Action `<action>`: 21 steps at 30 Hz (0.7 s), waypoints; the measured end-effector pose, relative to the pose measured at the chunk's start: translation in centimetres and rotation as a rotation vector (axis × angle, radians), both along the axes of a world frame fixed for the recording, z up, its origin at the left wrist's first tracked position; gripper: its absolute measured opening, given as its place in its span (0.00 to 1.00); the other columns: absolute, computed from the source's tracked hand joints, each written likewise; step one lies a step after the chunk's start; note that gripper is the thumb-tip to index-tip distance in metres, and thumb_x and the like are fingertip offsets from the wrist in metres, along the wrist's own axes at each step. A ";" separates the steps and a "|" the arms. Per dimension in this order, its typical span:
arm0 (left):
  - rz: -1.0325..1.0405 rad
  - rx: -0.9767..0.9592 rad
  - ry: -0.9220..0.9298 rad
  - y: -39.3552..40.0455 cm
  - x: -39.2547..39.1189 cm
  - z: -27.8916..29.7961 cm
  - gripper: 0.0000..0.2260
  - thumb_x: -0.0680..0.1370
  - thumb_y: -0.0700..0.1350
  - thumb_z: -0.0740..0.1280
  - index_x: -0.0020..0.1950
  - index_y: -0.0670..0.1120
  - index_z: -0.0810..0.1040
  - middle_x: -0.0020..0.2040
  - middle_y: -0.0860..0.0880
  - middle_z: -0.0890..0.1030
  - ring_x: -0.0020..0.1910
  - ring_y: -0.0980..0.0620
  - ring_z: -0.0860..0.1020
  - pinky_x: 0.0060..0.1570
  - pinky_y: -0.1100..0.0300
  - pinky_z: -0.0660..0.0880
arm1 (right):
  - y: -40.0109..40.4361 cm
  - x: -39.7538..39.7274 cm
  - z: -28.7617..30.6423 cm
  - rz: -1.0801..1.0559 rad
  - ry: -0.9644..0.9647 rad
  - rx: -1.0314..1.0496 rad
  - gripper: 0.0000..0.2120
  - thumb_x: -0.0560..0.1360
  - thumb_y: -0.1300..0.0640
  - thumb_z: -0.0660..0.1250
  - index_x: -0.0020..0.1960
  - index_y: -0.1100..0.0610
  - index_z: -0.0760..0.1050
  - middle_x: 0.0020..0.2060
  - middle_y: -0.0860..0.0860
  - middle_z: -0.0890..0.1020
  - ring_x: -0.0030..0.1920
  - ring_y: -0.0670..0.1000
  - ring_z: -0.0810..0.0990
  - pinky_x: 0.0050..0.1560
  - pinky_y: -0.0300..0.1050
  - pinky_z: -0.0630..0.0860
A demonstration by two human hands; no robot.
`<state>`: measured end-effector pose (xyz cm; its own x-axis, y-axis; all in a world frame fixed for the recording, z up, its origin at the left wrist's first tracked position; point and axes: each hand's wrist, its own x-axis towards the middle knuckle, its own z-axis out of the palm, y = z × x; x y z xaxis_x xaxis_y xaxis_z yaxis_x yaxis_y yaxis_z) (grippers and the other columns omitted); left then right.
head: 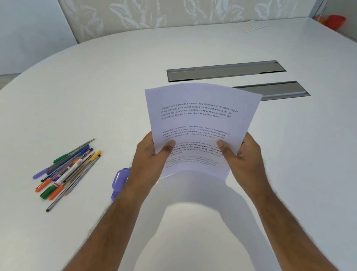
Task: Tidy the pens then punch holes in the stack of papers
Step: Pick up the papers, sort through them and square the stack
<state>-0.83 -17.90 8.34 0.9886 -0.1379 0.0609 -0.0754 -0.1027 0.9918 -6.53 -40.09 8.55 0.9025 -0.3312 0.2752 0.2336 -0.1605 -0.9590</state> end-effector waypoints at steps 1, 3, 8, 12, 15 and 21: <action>-0.005 -0.002 -0.020 0.0 -0.1 0.1 0.13 0.81 0.50 0.71 0.65 0.56 0.80 0.58 0.57 0.87 0.57 0.55 0.86 0.52 0.58 0.82 | 0.0 -0.1 0.0 -0.015 -0.004 -0.019 0.15 0.82 0.58 0.71 0.59 0.38 0.78 0.56 0.40 0.87 0.55 0.44 0.87 0.52 0.38 0.83; -0.011 -0.004 -0.064 0.0 -0.3 0.4 0.13 0.83 0.48 0.69 0.68 0.56 0.79 0.60 0.58 0.86 0.58 0.57 0.85 0.49 0.66 0.81 | -0.2 -0.1 0.2 -0.040 -0.019 -0.056 0.15 0.82 0.56 0.71 0.59 0.35 0.77 0.55 0.38 0.87 0.54 0.42 0.87 0.49 0.33 0.81; -0.010 0.041 -0.042 -0.8 -1.1 -0.3 0.16 0.86 0.41 0.65 0.74 0.51 0.74 0.61 0.58 0.83 0.58 0.64 0.82 0.50 0.73 0.78 | 0.0 -0.6 -0.8 -0.049 0.025 -0.047 0.15 0.82 0.59 0.71 0.60 0.39 0.77 0.54 0.35 0.86 0.54 0.39 0.86 0.49 0.31 0.80; -0.020 0.048 -0.019 -0.8 -1.2 -0.7 0.15 0.87 0.41 0.63 0.73 0.49 0.74 0.62 0.56 0.83 0.57 0.64 0.82 0.47 0.74 0.77 | -0.1 -0.9 -1.1 -0.075 0.028 -0.075 0.16 0.82 0.59 0.70 0.61 0.38 0.77 0.55 0.35 0.86 0.54 0.39 0.86 0.49 0.31 0.80; -0.045 0.044 0.005 -0.7 -1.1 -0.7 0.15 0.86 0.39 0.63 0.73 0.48 0.74 0.61 0.54 0.84 0.57 0.64 0.83 0.49 0.72 0.78 | -0.6 -1.0 -1.4 -0.082 0.048 -0.092 0.14 0.82 0.59 0.70 0.61 0.42 0.77 0.54 0.35 0.86 0.54 0.40 0.86 0.51 0.33 0.81; -0.036 -0.056 -0.012 0.0 -0.5 0.8 0.16 0.83 0.39 0.70 0.66 0.54 0.72 0.60 0.56 0.86 0.57 0.58 0.85 0.52 0.66 0.80 | -2.2 -1.0 1.0 -0.074 -0.003 -0.236 0.13 0.81 0.53 0.70 0.65 0.47 0.75 0.53 0.27 0.83 0.53 0.35 0.84 0.48 0.26 0.77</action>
